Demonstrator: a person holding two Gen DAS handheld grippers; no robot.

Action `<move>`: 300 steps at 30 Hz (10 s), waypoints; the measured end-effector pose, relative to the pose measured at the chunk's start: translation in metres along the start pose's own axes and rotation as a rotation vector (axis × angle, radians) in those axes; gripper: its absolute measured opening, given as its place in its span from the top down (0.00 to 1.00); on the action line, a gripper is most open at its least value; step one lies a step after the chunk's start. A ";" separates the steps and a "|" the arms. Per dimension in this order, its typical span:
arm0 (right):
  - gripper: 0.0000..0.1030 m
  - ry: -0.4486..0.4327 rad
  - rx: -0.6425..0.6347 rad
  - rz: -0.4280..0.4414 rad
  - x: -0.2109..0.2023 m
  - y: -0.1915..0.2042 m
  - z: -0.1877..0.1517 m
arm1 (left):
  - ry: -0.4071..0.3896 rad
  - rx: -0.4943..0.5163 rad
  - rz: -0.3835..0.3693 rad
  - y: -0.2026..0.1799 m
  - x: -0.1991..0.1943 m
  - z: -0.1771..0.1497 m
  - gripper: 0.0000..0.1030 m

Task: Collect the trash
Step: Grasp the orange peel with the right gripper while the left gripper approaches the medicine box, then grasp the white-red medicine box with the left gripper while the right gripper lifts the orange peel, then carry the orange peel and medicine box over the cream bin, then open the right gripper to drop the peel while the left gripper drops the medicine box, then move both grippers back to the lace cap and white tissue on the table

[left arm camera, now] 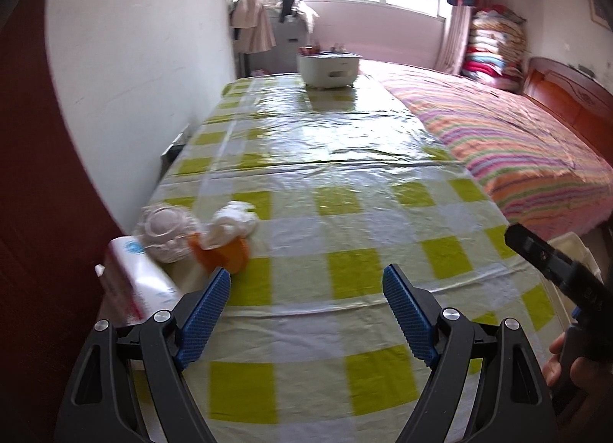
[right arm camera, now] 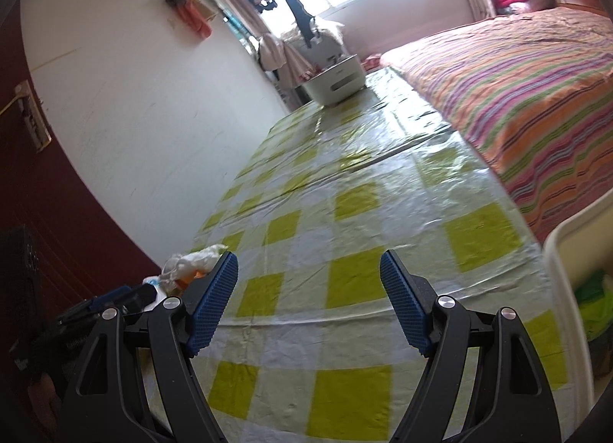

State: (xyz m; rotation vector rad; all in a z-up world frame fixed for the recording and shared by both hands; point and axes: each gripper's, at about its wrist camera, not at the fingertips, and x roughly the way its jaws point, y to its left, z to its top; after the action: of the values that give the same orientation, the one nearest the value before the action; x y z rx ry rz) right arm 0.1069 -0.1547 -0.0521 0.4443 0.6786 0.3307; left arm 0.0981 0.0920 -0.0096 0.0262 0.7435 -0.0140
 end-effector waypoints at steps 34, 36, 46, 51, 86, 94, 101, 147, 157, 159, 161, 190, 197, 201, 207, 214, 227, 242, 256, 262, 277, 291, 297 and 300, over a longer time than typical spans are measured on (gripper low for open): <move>0.27 0.330 -0.255 0.168 0.137 0.122 -0.037 | 0.174 -0.455 0.021 0.173 0.029 -0.044 0.23; 0.27 0.338 -0.267 0.165 0.141 0.124 -0.035 | 0.181 -0.463 0.020 0.175 0.031 -0.044 0.23; 0.27 0.418 -0.350 0.167 0.173 0.147 -0.039 | 0.191 -0.472 -0.003 0.179 0.038 -0.044 0.23; 0.27 0.442 -0.369 0.177 0.188 0.160 -0.035 | 0.198 -0.462 -0.007 0.177 0.042 -0.043 0.23; 0.72 0.495 -0.150 0.250 0.143 0.097 -0.035 | 0.145 -0.359 0.043 0.148 0.063 -0.037 0.22; 0.71 0.437 -0.132 0.208 0.118 0.075 -0.022 | 0.083 -0.314 0.030 0.133 0.053 -0.030 0.28; 0.71 0.410 -0.118 0.198 0.108 0.068 -0.020 | 0.021 -0.295 -0.001 0.117 0.042 -0.020 0.31; 0.71 0.156 0.060 0.021 -0.015 -0.061 0.012 | -0.012 -0.052 -0.232 -0.046 0.036 0.000 0.38; 0.71 0.098 0.105 -0.016 -0.042 -0.090 0.015 | -0.011 0.000 -0.273 -0.080 0.033 -0.002 0.38; 0.70 0.088 0.114 -0.024 -0.047 -0.094 0.015 | -0.009 0.013 -0.283 -0.088 0.032 -0.003 0.38; 0.70 0.077 0.120 -0.033 -0.052 -0.098 0.015 | -0.010 0.024 -0.291 -0.096 0.031 -0.003 0.38; 0.70 -0.075 0.252 -0.119 -0.124 -0.162 0.009 | 0.012 0.193 -0.452 -0.210 0.012 -0.016 0.38; 0.70 -0.123 0.279 -0.168 -0.144 -0.182 0.008 | 0.030 0.209 -0.489 -0.233 0.011 -0.017 0.38; 0.70 -0.153 0.294 -0.208 -0.154 -0.193 0.008 | 0.038 0.223 -0.504 -0.244 0.009 -0.020 0.38; 0.70 -0.185 0.249 -0.297 -0.162 -0.194 0.006 | 0.053 0.247 -0.528 -0.266 0.007 -0.026 0.38; 0.50 -0.208 0.228 -0.399 -0.163 -0.202 0.007 | 0.081 0.279 -0.549 -0.289 0.009 -0.035 0.38; 0.34 -0.270 0.312 -0.427 -0.171 -0.215 0.000 | 0.107 0.318 -0.551 -0.313 0.013 -0.046 0.38; 0.34 -0.289 0.318 -0.418 -0.178 -0.217 0.003 | 0.129 0.307 -0.483 -0.320 0.024 -0.049 0.26; 0.34 -0.295 0.318 -0.405 -0.178 -0.219 0.002 | 0.114 0.288 -0.477 -0.316 0.019 -0.046 0.20; 0.34 -0.292 0.306 -0.399 -0.176 -0.217 0.003 | 0.112 0.285 -0.483 -0.314 0.016 -0.045 0.20; 0.34 -0.276 0.276 -0.359 -0.164 -0.196 0.010 | 0.093 0.268 -0.475 -0.296 0.008 -0.036 0.20; 0.34 -0.233 0.233 -0.307 -0.140 -0.171 0.017 | 0.071 0.184 -0.395 -0.241 0.015 -0.015 0.20; 0.32 -0.208 0.209 -0.273 -0.122 -0.152 0.023 | 0.048 0.144 -0.322 -0.198 0.021 -0.003 0.20; 0.32 -0.192 0.196 -0.251 -0.111 -0.140 0.024 | 0.035 0.134 -0.280 -0.172 0.024 0.002 0.20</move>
State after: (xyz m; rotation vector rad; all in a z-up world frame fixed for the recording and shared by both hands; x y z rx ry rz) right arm 0.0622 -0.3296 -0.0462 0.5631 0.5733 -0.0172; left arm 0.1130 -0.0798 -0.0278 0.0498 0.7759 -0.3309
